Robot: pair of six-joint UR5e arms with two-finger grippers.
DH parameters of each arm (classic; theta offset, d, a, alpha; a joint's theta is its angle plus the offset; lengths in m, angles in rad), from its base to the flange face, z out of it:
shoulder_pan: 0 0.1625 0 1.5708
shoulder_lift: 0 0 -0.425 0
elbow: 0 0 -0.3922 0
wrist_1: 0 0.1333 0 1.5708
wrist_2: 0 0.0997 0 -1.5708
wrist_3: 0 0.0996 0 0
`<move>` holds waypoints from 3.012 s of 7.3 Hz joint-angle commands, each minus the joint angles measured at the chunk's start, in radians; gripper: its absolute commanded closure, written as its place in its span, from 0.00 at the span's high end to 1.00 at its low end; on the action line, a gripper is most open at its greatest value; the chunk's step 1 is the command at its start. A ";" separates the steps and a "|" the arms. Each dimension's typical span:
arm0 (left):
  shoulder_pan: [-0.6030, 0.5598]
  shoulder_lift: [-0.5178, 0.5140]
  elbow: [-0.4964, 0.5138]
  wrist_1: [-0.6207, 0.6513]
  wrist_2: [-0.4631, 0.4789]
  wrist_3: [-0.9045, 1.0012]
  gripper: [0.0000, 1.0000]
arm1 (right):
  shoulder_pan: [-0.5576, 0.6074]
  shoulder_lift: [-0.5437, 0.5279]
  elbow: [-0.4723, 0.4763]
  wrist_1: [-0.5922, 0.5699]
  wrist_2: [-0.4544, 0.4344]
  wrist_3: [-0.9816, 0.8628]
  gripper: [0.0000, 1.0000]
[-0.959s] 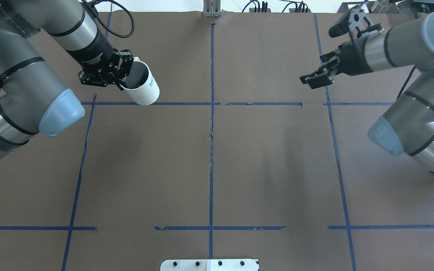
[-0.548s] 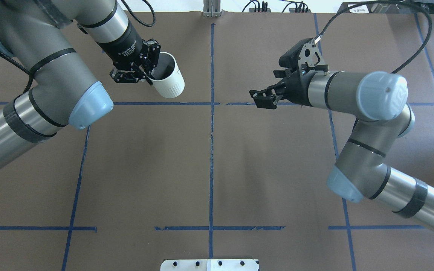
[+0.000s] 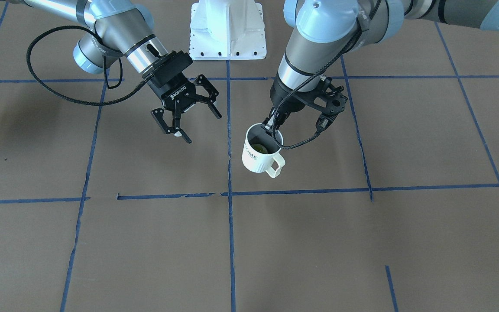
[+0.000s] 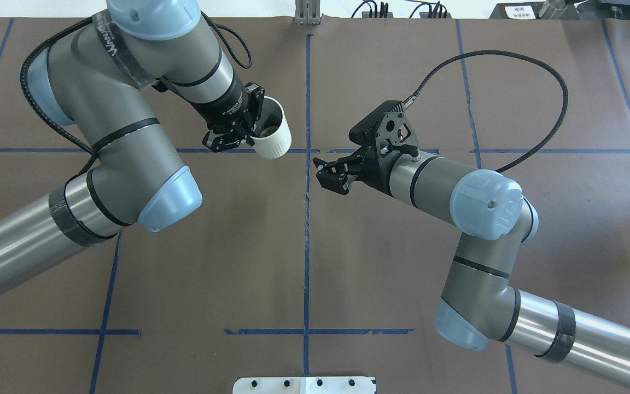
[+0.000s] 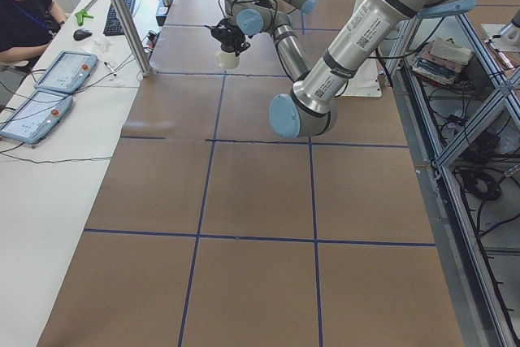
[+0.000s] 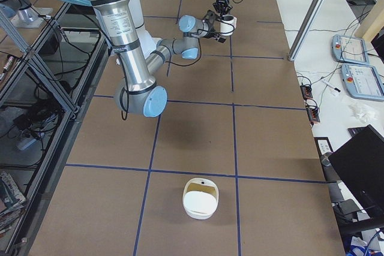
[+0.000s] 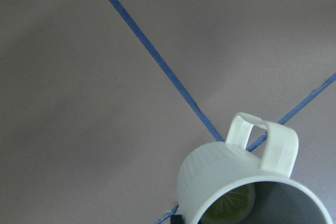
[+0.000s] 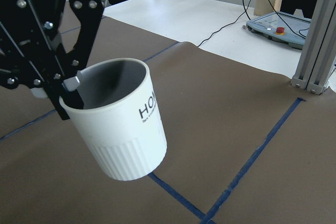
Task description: Left arm hands cup to right arm to dump lemon
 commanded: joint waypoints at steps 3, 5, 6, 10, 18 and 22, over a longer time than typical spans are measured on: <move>0.004 -0.054 0.009 0.003 -0.104 -0.038 0.01 | -0.012 0.026 -0.003 -0.002 -0.016 -0.054 1.00; 0.005 -0.092 0.018 0.005 -0.104 -0.073 0.01 | -0.035 0.027 -0.001 -0.002 -0.066 -0.095 1.00; 0.005 -0.114 0.035 0.005 -0.104 -0.077 0.01 | -0.041 0.029 0.000 -0.002 -0.070 -0.111 1.00; 0.016 -0.122 0.044 0.005 -0.104 -0.084 0.01 | -0.047 0.029 -0.001 0.000 -0.087 -0.115 1.00; 0.019 -0.117 0.026 0.006 -0.180 -0.089 0.01 | -0.047 0.029 -0.001 -0.002 -0.107 -0.115 1.00; 0.019 -0.117 0.021 -0.003 -0.182 -0.089 0.04 | -0.055 0.030 -0.001 0.002 -0.108 -0.110 0.91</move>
